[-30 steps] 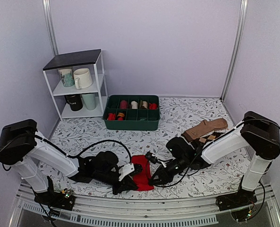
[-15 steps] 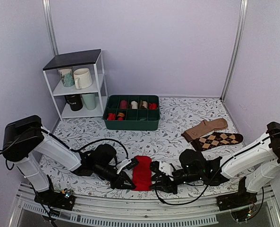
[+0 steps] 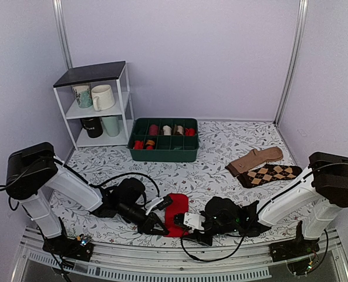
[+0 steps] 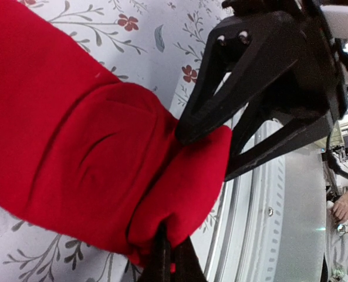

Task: Roll the socks
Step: Roll the sock at the center of the board.

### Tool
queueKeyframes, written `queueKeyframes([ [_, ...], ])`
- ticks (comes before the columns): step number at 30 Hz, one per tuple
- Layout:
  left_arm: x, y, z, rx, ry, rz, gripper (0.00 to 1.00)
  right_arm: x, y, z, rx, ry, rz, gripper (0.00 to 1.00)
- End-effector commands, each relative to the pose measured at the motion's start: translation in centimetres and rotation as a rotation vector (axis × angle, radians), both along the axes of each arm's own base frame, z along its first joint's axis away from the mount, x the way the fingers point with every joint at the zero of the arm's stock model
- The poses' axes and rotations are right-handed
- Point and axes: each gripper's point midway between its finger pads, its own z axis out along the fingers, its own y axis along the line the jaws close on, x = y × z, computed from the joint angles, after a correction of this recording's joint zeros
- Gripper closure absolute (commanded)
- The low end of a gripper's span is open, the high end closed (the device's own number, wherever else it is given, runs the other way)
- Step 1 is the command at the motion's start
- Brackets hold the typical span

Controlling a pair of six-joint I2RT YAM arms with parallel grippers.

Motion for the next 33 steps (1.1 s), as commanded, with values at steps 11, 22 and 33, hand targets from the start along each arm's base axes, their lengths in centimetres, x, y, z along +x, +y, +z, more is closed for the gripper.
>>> queueKeyframes([
  [11, -1.3, 3.6, -5.0, 0.23, 0.08, 0.029, 0.87, -0.6, -0.4, -2.6, -0.099, 0.09, -0.044, 0.88],
  [22, 3.1, 1.1, 4.2, -0.016, -0.382, 0.071, 0.77, -1.1, -3.4, -5.1, -0.16, 0.423, -0.158, 0.89],
  [33, -0.8, 0.1, 6.9, -0.171, -0.684, -0.073, 0.75, -1.8, -4.7, -7.4, -0.307, 0.842, -0.173, 0.88],
])
